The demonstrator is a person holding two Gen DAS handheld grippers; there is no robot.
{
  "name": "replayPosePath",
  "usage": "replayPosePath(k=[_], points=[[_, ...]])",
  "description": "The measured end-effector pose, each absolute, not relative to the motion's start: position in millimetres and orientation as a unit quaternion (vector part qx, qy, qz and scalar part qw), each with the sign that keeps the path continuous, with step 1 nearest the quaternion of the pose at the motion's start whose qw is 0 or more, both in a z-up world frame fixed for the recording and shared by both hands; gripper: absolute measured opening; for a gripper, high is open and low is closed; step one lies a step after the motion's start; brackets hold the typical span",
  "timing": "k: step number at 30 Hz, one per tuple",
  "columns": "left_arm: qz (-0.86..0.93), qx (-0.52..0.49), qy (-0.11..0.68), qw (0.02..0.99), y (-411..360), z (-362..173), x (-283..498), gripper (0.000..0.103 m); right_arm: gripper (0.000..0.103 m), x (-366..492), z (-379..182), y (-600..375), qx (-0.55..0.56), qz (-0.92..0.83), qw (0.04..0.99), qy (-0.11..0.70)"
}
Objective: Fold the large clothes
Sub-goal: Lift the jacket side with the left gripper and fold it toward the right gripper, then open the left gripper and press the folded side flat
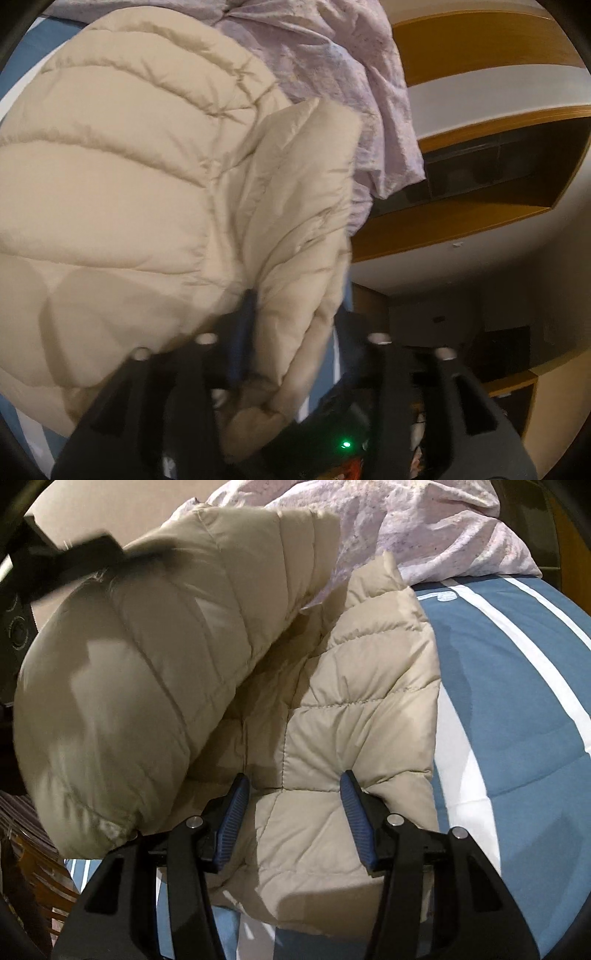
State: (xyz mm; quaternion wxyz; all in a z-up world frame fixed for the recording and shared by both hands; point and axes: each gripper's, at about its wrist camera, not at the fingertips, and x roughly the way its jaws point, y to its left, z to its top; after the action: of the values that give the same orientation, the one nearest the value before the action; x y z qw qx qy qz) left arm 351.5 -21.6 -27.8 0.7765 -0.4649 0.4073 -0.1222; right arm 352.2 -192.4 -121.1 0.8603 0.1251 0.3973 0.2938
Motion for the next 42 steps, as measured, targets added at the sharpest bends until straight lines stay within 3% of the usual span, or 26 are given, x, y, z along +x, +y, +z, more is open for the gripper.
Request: replayPosePath(k=[2, 15, 28, 32, 36, 42], points=[[-0.133, -0.463, 0.401, 0.779, -22, -20, 347, 0.06, 0.053, 351, -121, -193, 0.125, 0.294, 0.861, 0.396], [-0.044, -0.385, 0.384, 0.838, 34, 11, 317, 0.063, 0.053, 352, -118, -218, 0.158, 0.276, 0.865, 0.388], [0.047, -0.292, 0.424, 0.856, 54, -45, 320, 0.063, 0.053, 357, -119, -239, 0.176, 0.257, 0.866, 0.391], [0.039, -0.271, 0.429, 0.861, 42, -50, 321, 0.064, 0.049, 361, -102, -261, 0.196, 0.23, 0.877, 0.373], [0.034, -0.274, 0.431, 0.859, 39, -52, 322, 0.065, 0.035, 364, -69, -275, 0.223, 0.231, 0.879, 0.352], [0.03, -0.274, 0.432, 0.859, 32, -57, 324, 0.066, 0.024, 357, -35, -235, 0.197, 0.295, 0.87, 0.344]])
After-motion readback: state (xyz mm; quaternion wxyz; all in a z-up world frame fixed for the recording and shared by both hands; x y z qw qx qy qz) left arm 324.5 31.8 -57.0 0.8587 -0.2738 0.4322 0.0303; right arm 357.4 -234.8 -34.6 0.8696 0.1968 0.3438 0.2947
